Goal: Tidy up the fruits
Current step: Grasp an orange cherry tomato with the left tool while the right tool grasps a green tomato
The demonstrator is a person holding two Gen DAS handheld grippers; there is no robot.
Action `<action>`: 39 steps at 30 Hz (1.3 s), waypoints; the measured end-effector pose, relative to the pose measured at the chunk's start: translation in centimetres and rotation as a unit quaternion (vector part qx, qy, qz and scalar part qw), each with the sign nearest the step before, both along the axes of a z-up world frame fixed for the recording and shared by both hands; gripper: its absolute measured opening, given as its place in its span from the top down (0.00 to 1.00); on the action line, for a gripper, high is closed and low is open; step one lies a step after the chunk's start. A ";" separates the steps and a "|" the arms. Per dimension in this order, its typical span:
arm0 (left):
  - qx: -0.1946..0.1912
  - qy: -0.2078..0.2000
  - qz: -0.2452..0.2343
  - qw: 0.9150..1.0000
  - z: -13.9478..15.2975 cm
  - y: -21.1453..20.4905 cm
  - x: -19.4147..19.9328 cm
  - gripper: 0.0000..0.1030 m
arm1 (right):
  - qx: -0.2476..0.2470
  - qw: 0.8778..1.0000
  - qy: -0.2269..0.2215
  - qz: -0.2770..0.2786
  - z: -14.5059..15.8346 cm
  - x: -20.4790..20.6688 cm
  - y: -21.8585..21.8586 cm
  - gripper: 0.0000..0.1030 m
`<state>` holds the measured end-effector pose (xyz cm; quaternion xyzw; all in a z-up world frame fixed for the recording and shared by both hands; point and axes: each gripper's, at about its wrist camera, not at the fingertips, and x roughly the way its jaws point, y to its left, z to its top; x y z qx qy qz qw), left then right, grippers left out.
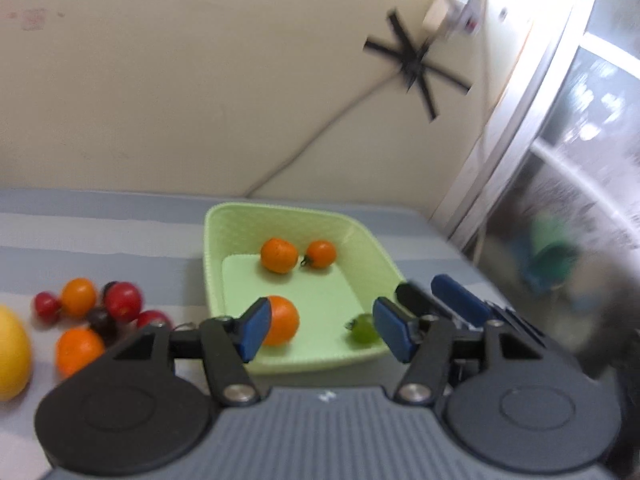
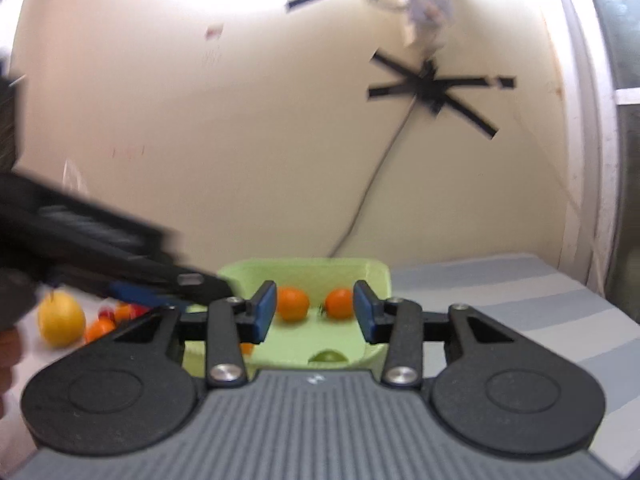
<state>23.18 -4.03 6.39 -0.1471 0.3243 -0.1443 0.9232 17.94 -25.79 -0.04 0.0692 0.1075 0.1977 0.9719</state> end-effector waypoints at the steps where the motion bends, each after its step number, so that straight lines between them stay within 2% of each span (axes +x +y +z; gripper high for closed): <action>1: -0.006 -0.008 0.002 1.000 0.3 1.1 -1.5 0.44 | 0.014 1.000 0.002 -0.004 0.3 -0.3 -0.4 0.56; 3: -0.011 -0.018 0.008 1.000 0.3 3.5 -4.5 0.43 | 0.035 0.999 0.009 0.001 1.0 -1.0 -0.7 0.57; 6: 0.025 -0.011 0.051 0.998 -1.0 7.3 -8.5 0.42 | 0.043 0.998 0.018 0.030 1.4 -2.3 0.0 0.57; 10: 0.056 0.018 0.110 0.992 -3.5 11.4 -12.0 0.42 | 0.011 0.996 0.041 0.083 0.7 -3.1 3.8 0.57; 13: 0.077 0.023 0.137 0.987 -5.1 12.7 -13.5 0.42 | -0.012 0.990 0.061 0.127 0.0 -3.7 7.1 0.57; 15: 0.078 0.021 0.143 0.987 -6.1 13.1 -13.9 0.42 | -0.028 0.986 0.068 0.151 -0.2 -3.9 9.3 0.57; 16: 0.083 0.002 0.145 0.986 -6.5 13.0 -14.3 0.42 | -0.035 0.984 0.069 0.159 -0.3 -3.8 10.2 0.57; 23: 0.047 -0.045 0.161 0.985 -6.1 13.9 -15.6 0.42 | -0.052 0.979 0.078 0.181 -0.3 -2.2 14.6 0.57; 32: 0.033 -0.048 0.158 0.986 -6.1 14.4 -15.6 0.42 | -0.058 0.983 0.080 0.155 -0.8 -2.2 15.0 0.57; 39: 0.020 -0.042 0.149 0.988 -6.0 14.7 -15.6 0.42 | -0.086 0.981 0.064 0.163 -0.6 -3.0 14.8 0.57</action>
